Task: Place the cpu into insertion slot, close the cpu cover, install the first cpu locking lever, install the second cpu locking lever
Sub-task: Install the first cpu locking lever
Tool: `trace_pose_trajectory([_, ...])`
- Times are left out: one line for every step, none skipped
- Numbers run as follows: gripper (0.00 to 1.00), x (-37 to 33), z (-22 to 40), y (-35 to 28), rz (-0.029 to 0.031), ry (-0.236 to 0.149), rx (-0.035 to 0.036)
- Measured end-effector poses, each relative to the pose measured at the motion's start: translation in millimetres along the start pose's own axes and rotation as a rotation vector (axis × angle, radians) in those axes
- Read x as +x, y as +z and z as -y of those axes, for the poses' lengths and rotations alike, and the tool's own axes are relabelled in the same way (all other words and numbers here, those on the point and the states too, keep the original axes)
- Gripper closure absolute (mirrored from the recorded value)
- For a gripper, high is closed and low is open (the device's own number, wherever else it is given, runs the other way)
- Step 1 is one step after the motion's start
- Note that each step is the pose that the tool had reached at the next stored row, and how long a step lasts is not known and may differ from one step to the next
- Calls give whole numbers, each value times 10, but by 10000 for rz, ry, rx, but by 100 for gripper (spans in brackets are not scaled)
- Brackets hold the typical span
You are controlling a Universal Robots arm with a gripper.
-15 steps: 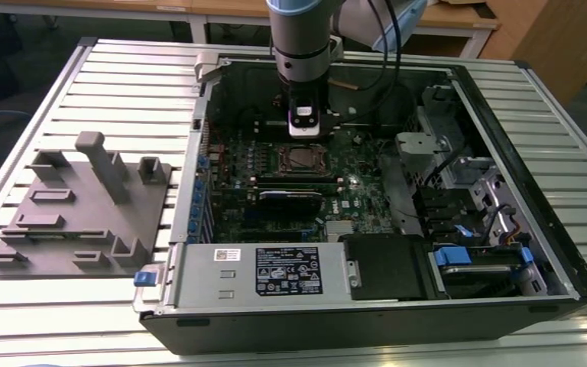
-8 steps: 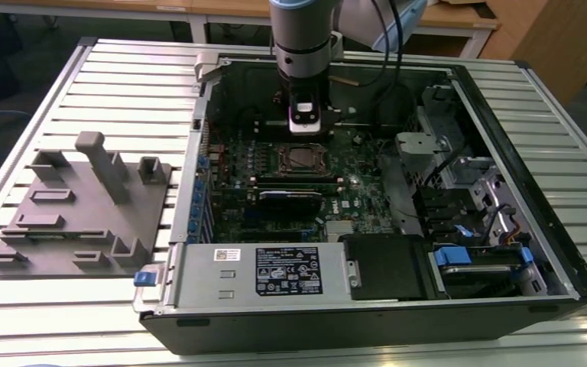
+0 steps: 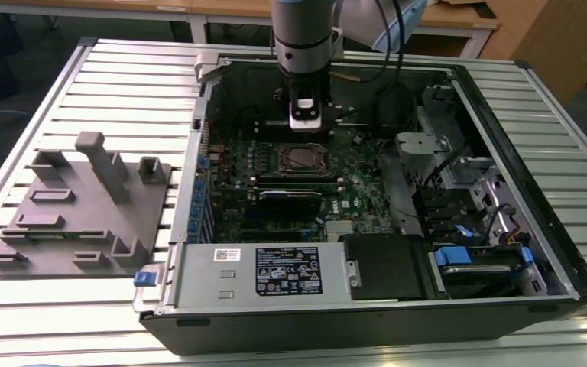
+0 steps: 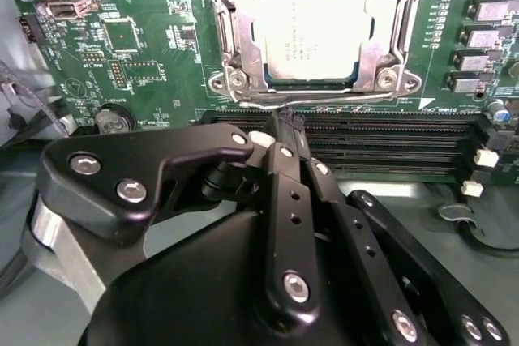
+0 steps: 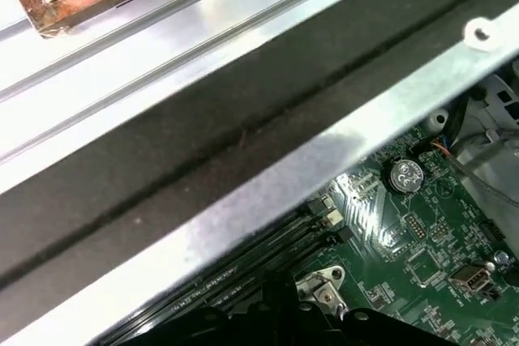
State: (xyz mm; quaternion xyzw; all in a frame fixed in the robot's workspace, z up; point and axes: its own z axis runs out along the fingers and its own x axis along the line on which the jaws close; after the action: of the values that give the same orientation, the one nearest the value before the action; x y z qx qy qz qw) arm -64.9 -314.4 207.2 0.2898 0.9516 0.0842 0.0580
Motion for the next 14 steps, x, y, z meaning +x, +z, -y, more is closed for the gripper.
trace_pose_trajectory([90, -1, -2, -12, 1, 1, 1])
trace_pose_trajectory([90, -2, -6, -27, 2, 2, 0])
trace_pose_trajectory([90, -3, -9, -45, 3, 5, 1])
trace_pose_trajectory([90, -4, -12, -58, 4, 9, 1])
trace_pose_trajectory([90, -4, -13, -61, 10, 12, 7])
trace_pose_trajectory([90, -4, -13, -61, 11, 12, 7])
trace_pose_trajectory([90, -4, -13, -61, 11, 12, 8])
trace_pose_trajectory([90, -4, -13, -61, 11, 13, 9])
trace_pose_trajectory([90, -4, -12, -62, 13, 13, 12])
trace_pose_trajectory([90, -3, -13, -62, 27, 9, 36])
trace_pose_trajectory([90, -3, -13, -62, 63, -3, 122])
trace_pose_trajectory([90, -3, -13, -62, 103, -19, 241])
trace_pose_trajectory([90, -4, -12, -62, 156, -39, 388])
trace_pose_trajectory([90, -4, -12, -62, 216, -62, 551])
